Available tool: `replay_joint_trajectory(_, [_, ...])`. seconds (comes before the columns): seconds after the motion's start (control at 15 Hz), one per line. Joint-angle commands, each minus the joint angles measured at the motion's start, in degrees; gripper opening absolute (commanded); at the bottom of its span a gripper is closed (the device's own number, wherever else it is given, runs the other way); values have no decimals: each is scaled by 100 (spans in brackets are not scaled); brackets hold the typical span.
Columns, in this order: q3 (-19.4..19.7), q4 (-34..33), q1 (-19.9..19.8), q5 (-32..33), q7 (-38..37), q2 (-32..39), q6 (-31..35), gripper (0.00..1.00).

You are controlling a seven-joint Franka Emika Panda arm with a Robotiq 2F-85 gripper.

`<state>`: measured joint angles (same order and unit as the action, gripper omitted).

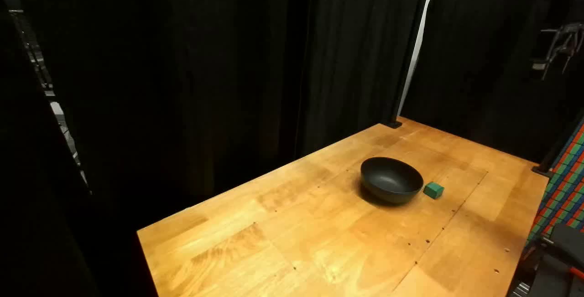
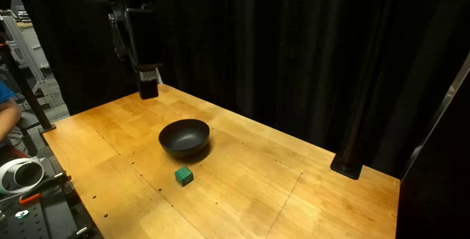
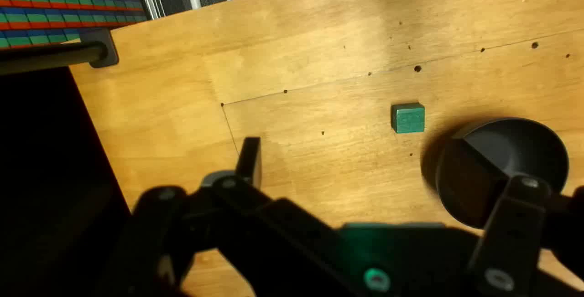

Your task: Put the green block inside the bowl

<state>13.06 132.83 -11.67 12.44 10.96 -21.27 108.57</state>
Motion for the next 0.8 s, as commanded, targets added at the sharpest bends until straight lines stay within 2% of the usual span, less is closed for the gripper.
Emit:
replay_joint_trajectory(0.0, [2,-35,2,-1,2,2,-11,100])
replay_joint_trajectory(0.27, [-39,-45,28,8,-56,62,20,100])
replay_joint_trajectory(0.4, [-153,241,103,28,-331,442,452,100])
replay_joint_trajectory(0.53, [-163,506,252,-338,-356,851,895,100])
replay_joint_trajectory(0.73, [-333,900,411,-644,-606,1491,2075,100])
